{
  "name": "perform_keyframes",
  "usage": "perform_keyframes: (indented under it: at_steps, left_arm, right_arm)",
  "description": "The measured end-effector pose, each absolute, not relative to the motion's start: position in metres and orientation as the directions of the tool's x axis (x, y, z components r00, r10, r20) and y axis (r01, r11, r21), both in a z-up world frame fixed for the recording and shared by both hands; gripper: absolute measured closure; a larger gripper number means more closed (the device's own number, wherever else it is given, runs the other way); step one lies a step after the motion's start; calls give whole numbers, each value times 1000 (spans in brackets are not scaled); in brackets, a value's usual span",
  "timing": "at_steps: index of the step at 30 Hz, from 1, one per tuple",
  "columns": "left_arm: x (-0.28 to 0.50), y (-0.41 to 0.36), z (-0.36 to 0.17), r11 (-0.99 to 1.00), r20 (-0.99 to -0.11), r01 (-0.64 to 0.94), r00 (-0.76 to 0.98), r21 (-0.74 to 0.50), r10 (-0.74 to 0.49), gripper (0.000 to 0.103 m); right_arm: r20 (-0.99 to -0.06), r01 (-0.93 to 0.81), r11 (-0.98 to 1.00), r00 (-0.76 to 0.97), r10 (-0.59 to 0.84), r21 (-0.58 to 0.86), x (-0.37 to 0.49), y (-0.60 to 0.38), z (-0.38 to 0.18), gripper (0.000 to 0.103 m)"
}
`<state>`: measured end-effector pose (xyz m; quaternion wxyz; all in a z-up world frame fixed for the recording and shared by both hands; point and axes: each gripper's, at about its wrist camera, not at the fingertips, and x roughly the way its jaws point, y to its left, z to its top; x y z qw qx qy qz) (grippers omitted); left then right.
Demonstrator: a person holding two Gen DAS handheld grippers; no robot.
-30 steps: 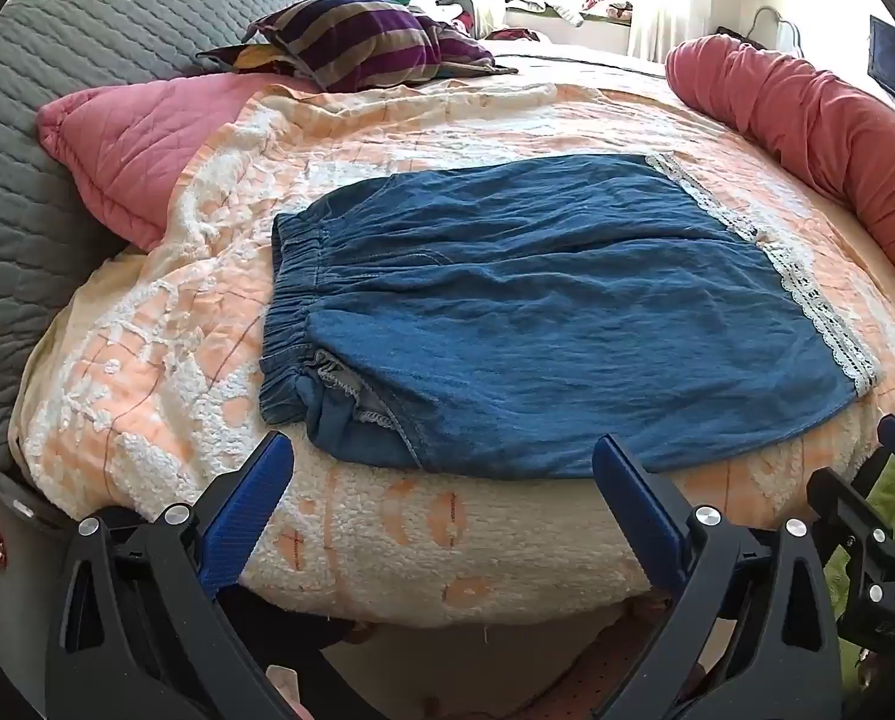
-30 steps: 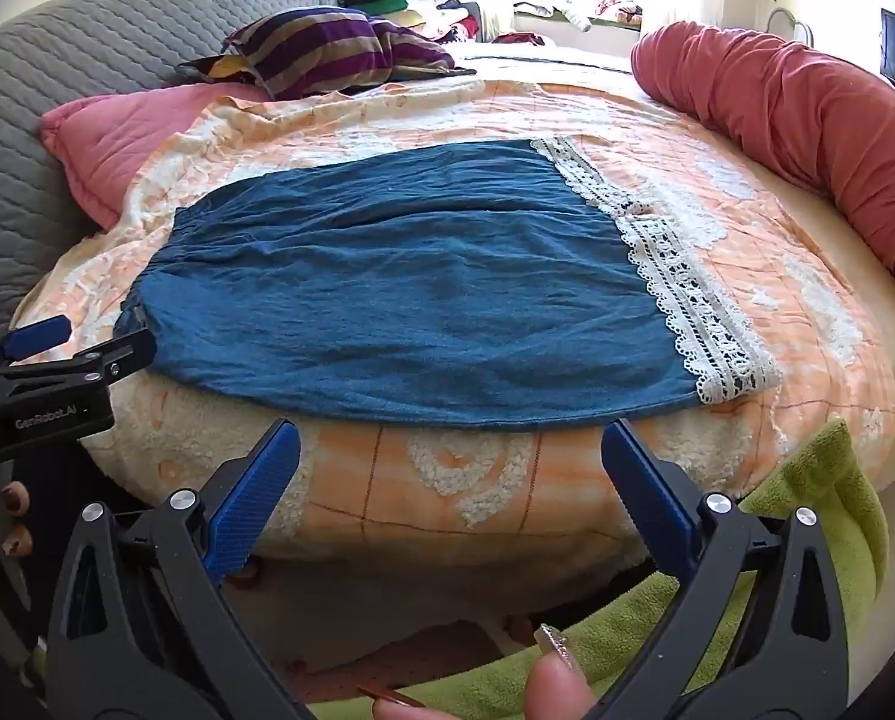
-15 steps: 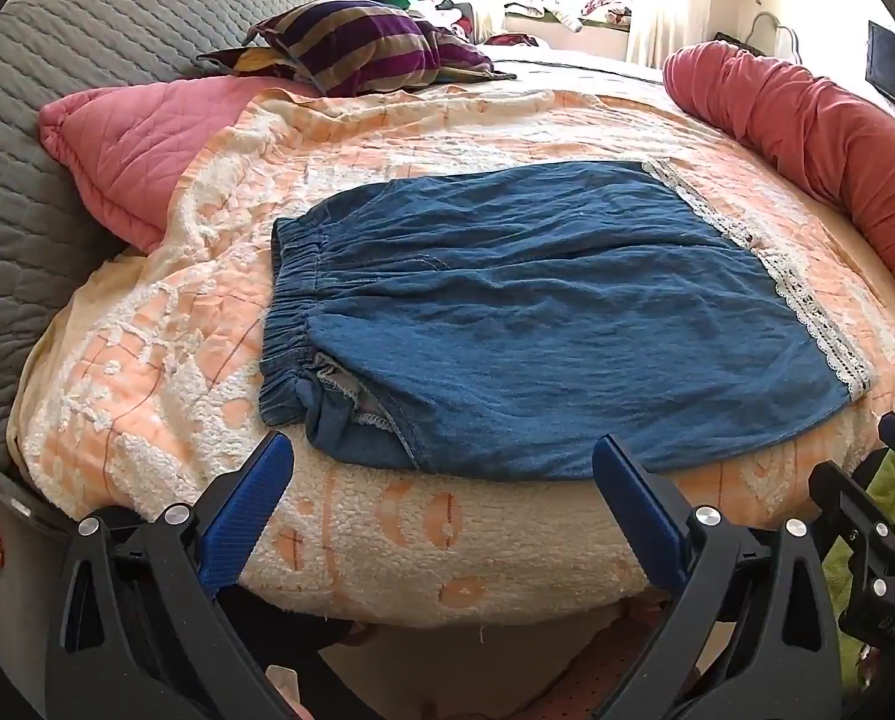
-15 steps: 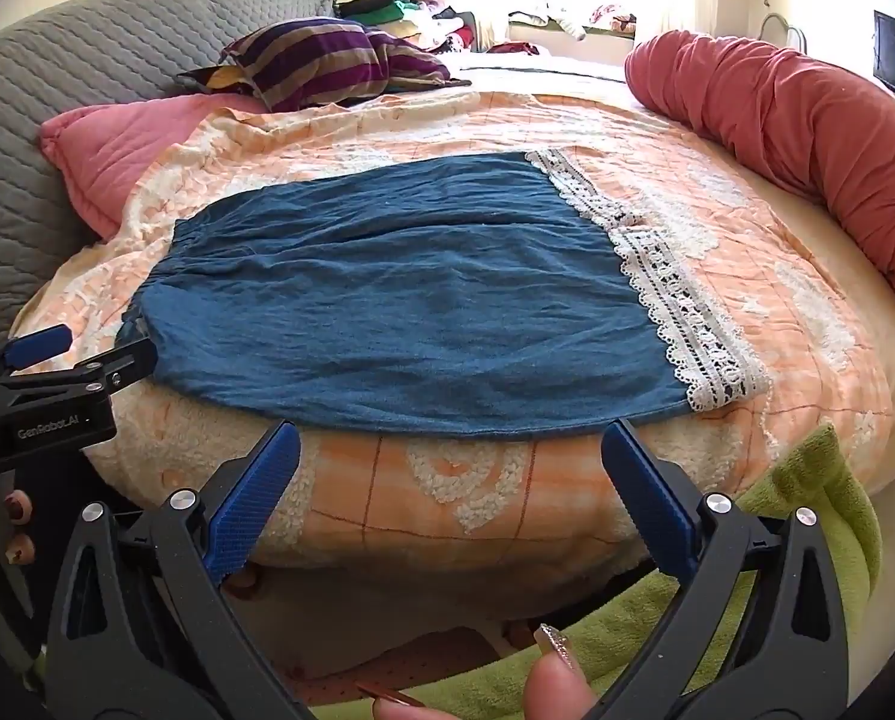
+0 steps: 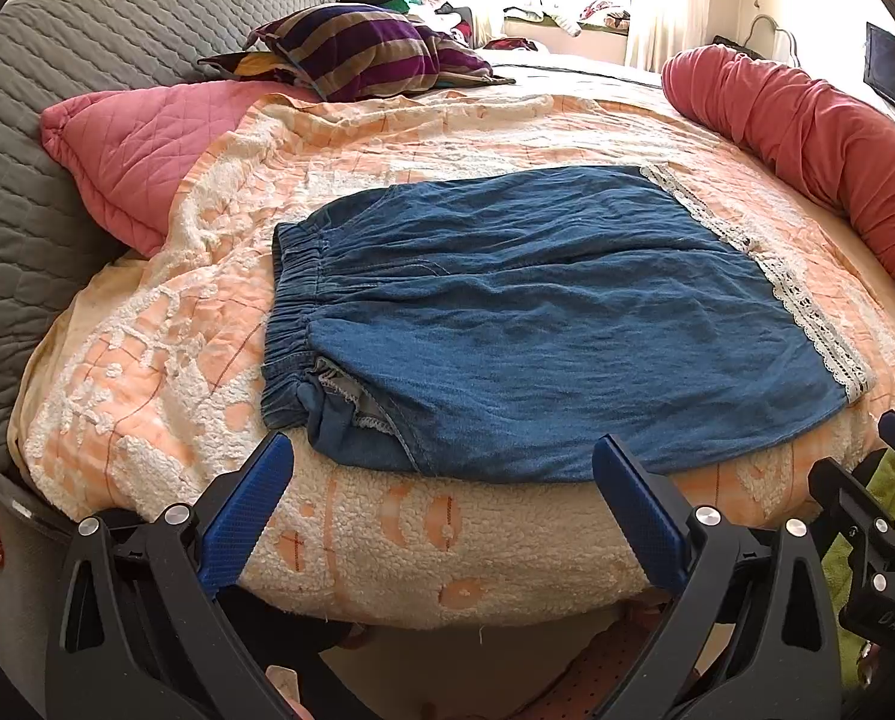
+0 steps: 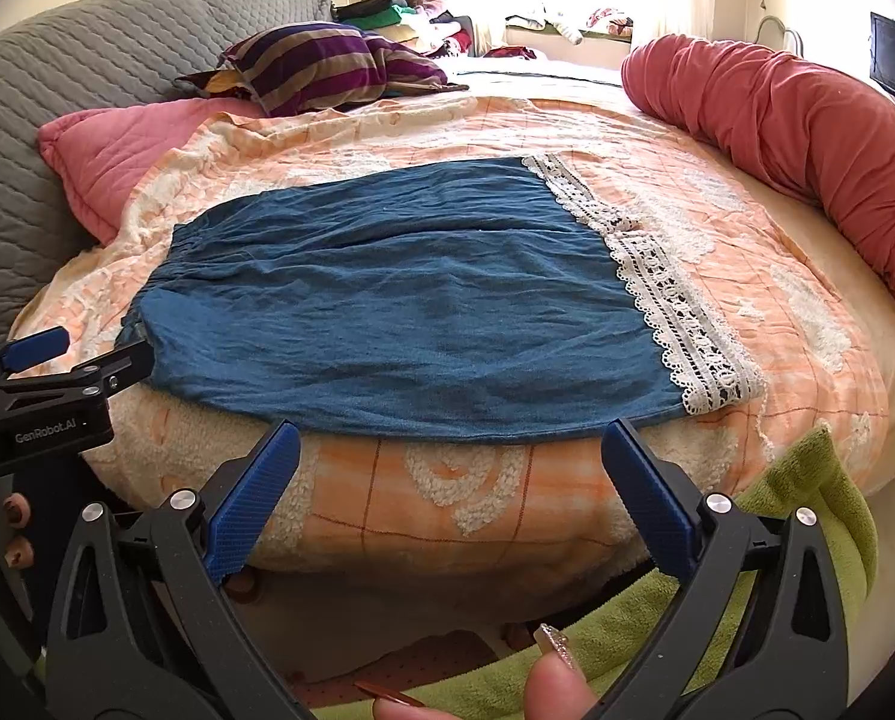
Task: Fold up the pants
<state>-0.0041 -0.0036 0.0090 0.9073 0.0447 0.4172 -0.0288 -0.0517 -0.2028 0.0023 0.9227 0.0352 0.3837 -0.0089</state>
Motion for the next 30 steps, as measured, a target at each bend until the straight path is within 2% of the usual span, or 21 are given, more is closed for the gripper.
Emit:
perform_keyframes:
  at_steps: [30]
  left_arm:
    - [-5,-4,11,994,-756,89,655,59,-13,4]
  right_arm:
    - [-710,43,998,704,8,54,-52,-201,2,8]
